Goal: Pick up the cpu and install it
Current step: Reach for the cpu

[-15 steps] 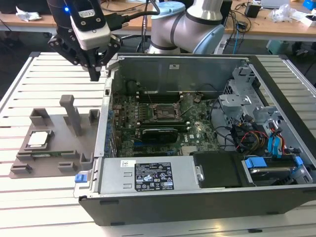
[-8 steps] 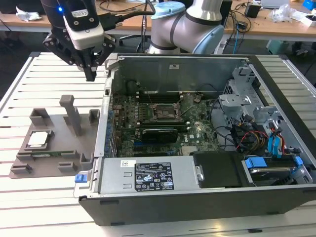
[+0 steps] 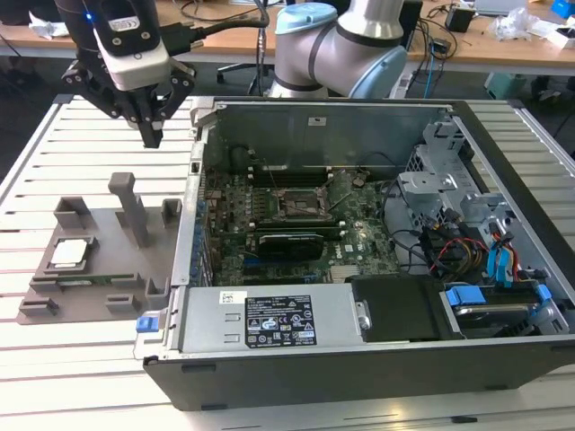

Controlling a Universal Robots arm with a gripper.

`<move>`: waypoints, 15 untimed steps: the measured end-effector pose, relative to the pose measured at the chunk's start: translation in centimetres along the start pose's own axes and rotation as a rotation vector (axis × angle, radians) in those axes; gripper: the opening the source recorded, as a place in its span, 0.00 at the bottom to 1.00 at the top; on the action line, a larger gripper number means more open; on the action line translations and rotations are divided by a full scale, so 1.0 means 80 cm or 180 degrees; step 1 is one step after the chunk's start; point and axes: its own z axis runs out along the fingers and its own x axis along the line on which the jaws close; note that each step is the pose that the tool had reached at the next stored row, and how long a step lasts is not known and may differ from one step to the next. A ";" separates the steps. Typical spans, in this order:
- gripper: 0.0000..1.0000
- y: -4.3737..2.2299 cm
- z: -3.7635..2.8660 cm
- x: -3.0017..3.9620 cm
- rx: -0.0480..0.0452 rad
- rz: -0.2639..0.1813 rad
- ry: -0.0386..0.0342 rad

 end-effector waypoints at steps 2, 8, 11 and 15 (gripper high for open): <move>0.11 -0.0004 -0.0002 0.0056 0.0000 0.0000 0.0000; 0.11 -0.0014 -0.0004 0.0185 0.0000 0.0000 0.0000; 0.11 -0.0019 -0.0006 0.0251 0.0000 0.0000 0.0000; 0.11 -0.0026 -0.0008 0.0348 0.0000 0.0000 0.0000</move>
